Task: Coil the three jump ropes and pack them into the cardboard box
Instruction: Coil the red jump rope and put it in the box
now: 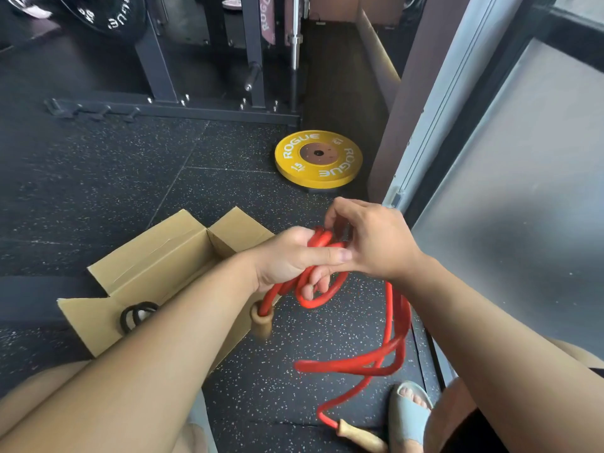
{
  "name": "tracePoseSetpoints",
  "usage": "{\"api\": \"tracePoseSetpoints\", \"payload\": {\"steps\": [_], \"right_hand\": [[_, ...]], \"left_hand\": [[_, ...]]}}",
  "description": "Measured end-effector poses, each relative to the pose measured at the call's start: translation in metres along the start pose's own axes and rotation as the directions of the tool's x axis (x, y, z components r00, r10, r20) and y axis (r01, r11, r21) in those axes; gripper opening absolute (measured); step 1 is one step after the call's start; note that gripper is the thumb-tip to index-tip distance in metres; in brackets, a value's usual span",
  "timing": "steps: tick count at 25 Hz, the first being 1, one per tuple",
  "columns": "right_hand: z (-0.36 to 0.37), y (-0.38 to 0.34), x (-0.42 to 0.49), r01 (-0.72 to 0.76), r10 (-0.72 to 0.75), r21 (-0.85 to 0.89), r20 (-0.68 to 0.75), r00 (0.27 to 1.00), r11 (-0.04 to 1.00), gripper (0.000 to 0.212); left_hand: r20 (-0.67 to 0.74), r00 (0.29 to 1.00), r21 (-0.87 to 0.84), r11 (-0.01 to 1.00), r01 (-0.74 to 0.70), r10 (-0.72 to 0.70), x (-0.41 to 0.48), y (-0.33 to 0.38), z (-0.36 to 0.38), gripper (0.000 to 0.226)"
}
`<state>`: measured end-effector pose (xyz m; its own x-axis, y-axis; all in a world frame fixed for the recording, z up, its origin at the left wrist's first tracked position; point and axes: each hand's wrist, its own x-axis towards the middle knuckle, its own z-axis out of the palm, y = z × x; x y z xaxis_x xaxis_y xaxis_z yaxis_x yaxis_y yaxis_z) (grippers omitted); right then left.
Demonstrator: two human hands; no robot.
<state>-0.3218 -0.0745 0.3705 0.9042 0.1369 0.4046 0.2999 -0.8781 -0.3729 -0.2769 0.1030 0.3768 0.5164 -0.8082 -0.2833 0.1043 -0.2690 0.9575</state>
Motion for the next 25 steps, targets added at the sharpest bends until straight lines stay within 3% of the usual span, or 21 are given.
{"api": "tracePoseSetpoints", "payload": {"steps": [4,7,11,16,18,21,23,25], "right_hand": [[0.001,0.0,0.004,-0.032,0.034,0.092,-0.018,0.999,0.995,0.072],[0.003,0.002,0.005,-0.045,0.044,0.123,0.014,0.999,0.991,0.076],[0.005,0.016,0.004,-0.066,0.059,0.055,0.121,0.991,0.996,0.087],[0.008,0.038,-0.005,-0.324,0.342,-0.153,0.107,0.934,0.934,0.096],[0.008,0.041,-0.005,-0.466,0.471,-0.07,0.173,0.865,0.882,0.091],[0.009,0.041,0.0,-0.494,0.479,0.059,0.172,0.861,0.868,0.068],[0.009,0.039,0.002,-0.45,0.435,0.12,0.133,0.891,0.885,0.052],[0.006,0.039,0.001,-0.437,0.402,0.326,0.171,0.899,0.838,0.043]], "left_hand": [[-0.034,0.997,0.061,0.996,-0.06,0.062,0.004,0.0,-0.01,0.042],[-0.074,0.995,0.048,0.997,-0.064,0.068,0.008,-0.003,-0.013,0.028],[-0.149,0.985,0.11,0.991,-0.074,0.09,0.01,-0.008,-0.022,0.024],[-0.352,0.926,0.053,0.99,-0.13,0.14,0.008,-0.018,-0.036,0.011],[-0.417,0.895,-0.022,0.982,-0.185,0.16,0.008,-0.018,-0.039,0.016],[-0.32,0.945,-0.098,0.99,-0.1,0.064,0.005,-0.018,-0.033,0.041],[-0.175,0.984,-0.121,0.993,0.003,-0.024,0.002,-0.02,-0.024,0.035],[-0.063,0.997,-0.165,0.986,0.029,-0.04,0.0,-0.019,-0.02,0.025]]}}
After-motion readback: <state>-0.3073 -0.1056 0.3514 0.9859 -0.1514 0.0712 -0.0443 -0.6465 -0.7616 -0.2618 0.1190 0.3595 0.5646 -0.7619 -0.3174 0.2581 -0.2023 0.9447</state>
